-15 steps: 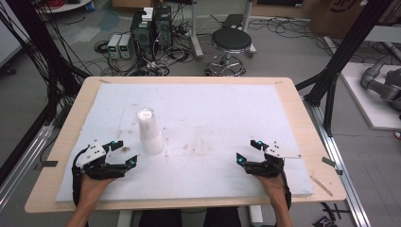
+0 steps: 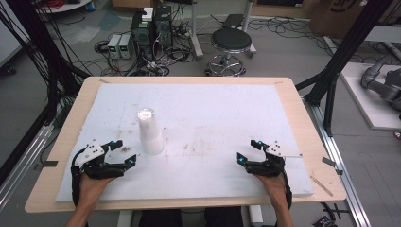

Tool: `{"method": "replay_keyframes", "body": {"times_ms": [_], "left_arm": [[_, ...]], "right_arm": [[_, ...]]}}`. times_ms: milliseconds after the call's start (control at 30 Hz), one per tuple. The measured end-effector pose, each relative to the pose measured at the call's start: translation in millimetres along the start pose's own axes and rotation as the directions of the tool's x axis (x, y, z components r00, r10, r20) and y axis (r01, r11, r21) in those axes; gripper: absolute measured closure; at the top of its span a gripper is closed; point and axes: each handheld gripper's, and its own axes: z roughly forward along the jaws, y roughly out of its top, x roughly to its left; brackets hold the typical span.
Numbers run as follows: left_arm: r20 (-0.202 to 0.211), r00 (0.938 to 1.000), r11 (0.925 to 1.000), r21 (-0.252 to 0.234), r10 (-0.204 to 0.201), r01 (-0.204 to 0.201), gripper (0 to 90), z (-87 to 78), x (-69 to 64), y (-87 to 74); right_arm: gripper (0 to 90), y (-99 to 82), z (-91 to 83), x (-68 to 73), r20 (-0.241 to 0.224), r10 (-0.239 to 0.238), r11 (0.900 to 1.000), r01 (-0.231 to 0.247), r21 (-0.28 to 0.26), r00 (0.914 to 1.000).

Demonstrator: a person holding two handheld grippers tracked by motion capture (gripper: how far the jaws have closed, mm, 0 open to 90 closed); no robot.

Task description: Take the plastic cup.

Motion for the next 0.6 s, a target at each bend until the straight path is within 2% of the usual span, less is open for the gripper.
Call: {"method": "replay_keyframes", "body": {"times_ms": [200, 333, 433, 600], "left_arm": [[0.01, 0.9999, 0.9999, -0.008, -0.014, 0.014, 15.8, -0.5, 1.5, -0.2], [0.013, 0.9999, 1.0, -0.002, -0.008, 0.008, 15.8, -0.6, 1.2, -0.1], [0.009, 0.9999, 1.0, -0.006, -0.005, 0.005, 15.4, -0.7, 0.9, -0.1], [0.031, 0.9993, 0.9994, -0.025, -0.023, 0.024, 12.8, -2.7, 2.6, 2.7]], "right_arm": [[18.9, 0.0, 0.3, 1.0, 0.009, -0.01, 0.9999, 0.01, 0.0, 0.9999], [18.9, 0.3, 1.4, 1.8, 0.012, -0.02, 0.9998, 0.02, 0.008, 0.9997], [18.9, 0.4, 1.5, 0.8, 0.01, -0.014, 0.9998, 0.014, 0.011, 0.9999], [18.9, 0.8, 2.5, -0.6, 0.003, -0.001, 0.9998, 0.001, 0.02, 1.0]]}}
